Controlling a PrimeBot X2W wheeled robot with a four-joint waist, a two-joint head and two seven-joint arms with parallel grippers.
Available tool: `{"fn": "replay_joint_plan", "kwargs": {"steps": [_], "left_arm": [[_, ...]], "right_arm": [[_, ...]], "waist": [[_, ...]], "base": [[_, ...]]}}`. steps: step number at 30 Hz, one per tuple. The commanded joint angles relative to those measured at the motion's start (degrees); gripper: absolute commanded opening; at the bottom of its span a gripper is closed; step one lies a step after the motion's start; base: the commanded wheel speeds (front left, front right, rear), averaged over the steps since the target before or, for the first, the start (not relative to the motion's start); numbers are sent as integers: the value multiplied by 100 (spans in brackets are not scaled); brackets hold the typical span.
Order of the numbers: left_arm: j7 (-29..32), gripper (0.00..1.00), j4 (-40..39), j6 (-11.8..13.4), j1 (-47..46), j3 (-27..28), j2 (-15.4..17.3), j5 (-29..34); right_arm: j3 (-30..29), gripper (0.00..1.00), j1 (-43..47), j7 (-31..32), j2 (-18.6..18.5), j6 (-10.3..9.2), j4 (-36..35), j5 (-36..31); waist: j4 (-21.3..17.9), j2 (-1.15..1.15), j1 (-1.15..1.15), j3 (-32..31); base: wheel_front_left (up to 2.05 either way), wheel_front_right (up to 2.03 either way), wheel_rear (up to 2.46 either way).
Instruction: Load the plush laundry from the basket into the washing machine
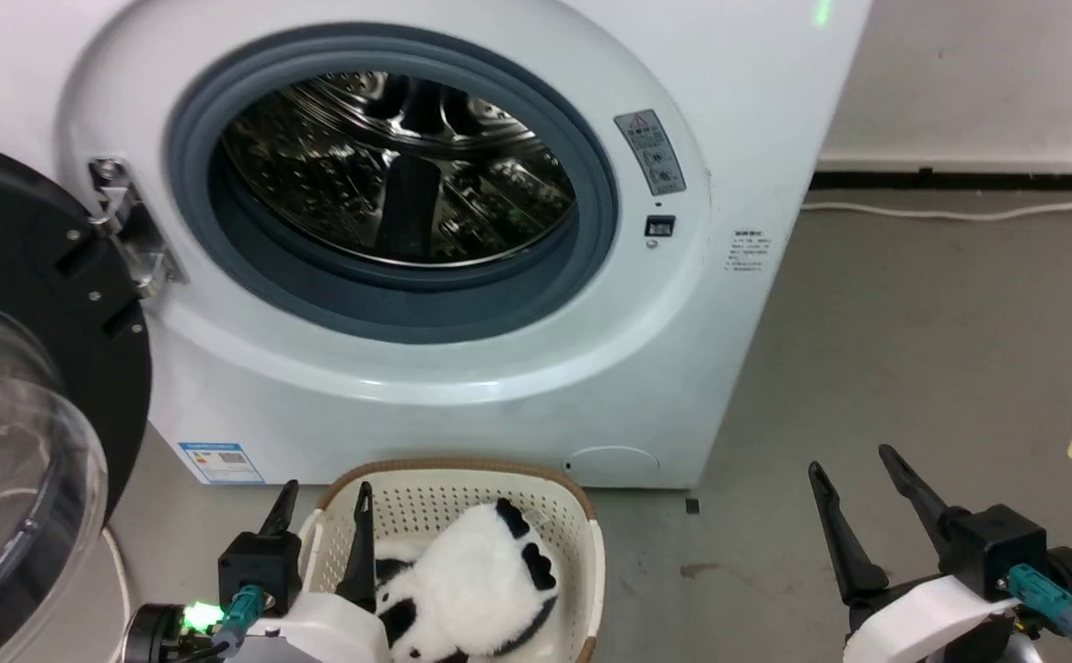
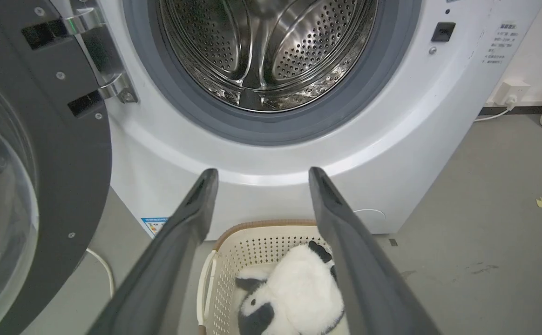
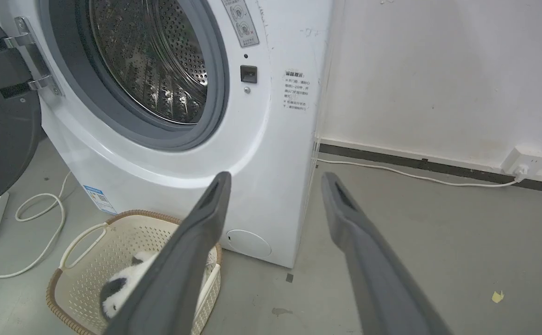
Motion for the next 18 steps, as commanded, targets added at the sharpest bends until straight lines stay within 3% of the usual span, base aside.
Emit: {"fn": "replay_joint_plan", "kwargs": {"steps": [1, 18], "left_arm": [[-48, 100, 79, 2, -127, -36, 15, -39], [235, 100, 939, -77, -572, -192, 250, -200]], "right_arm": [[2, 100, -87, -65, 2, -1, -21, 84], [269, 100, -390, -268, 3, -2, -21, 459]], "waist": [[-80, 0, 0, 106], [-590, 0, 0, 760]], "base": [[0, 0, 0], [0, 0, 0]]}}
